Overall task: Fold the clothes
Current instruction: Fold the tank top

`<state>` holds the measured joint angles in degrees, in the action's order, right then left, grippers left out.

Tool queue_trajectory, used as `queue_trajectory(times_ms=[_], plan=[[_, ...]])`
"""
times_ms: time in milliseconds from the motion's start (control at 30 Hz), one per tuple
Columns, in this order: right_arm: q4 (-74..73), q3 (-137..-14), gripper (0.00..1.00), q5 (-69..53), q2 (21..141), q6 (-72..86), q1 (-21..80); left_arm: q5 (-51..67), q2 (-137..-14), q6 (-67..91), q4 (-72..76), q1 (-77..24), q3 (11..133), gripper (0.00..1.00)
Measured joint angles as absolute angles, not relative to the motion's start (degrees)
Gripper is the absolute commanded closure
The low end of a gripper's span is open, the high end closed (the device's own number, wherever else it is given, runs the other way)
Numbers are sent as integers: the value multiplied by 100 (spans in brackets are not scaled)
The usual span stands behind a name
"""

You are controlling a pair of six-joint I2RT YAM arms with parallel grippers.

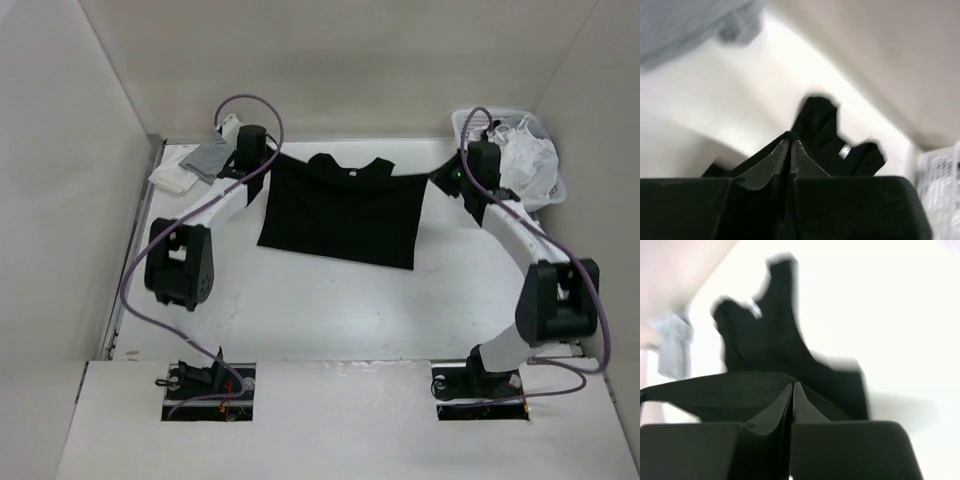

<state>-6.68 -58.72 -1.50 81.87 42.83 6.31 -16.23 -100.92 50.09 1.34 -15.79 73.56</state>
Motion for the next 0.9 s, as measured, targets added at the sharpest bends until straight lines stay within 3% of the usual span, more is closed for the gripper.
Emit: queue_trajectory(times_ms=[100,133,233,333,433,600,633,733,900], plan=[[-471,-7264,100,-521,9400,4202,344,-1533,-11238,4871,148,-1490,8910,94],[-454,-7743,95,-604,9789,4189,266,-1505,-11603,4829,80,-1461,9424,86],[-458,-8976,68,-735,10820,4200,132,-1385,-12578,4722,-102,-1385,10746,64],[-460,-9612,60,-794,11539,4178,58,-1262,-12945,4683,-294,-1282,11041,61],[-454,-9037,60,-794,11552,4180,54,-1240,-12532,4661,-137,-1181,9961,63],[-10,-6377,98,-620,10392,4235,320,-1345,-10582,4759,438,-1142,6543,63],[93,-5874,100,-589,10071,4265,443,-1347,-10206,4816,539,-1179,6016,63],[401,-4722,99,-491,9122,4353,864,-1247,-9542,4958,869,-1286,5072,62],[969,-3677,79,-305,8134,4453,1100,-969,-9459,5096,1219,-1315,4541,60]])
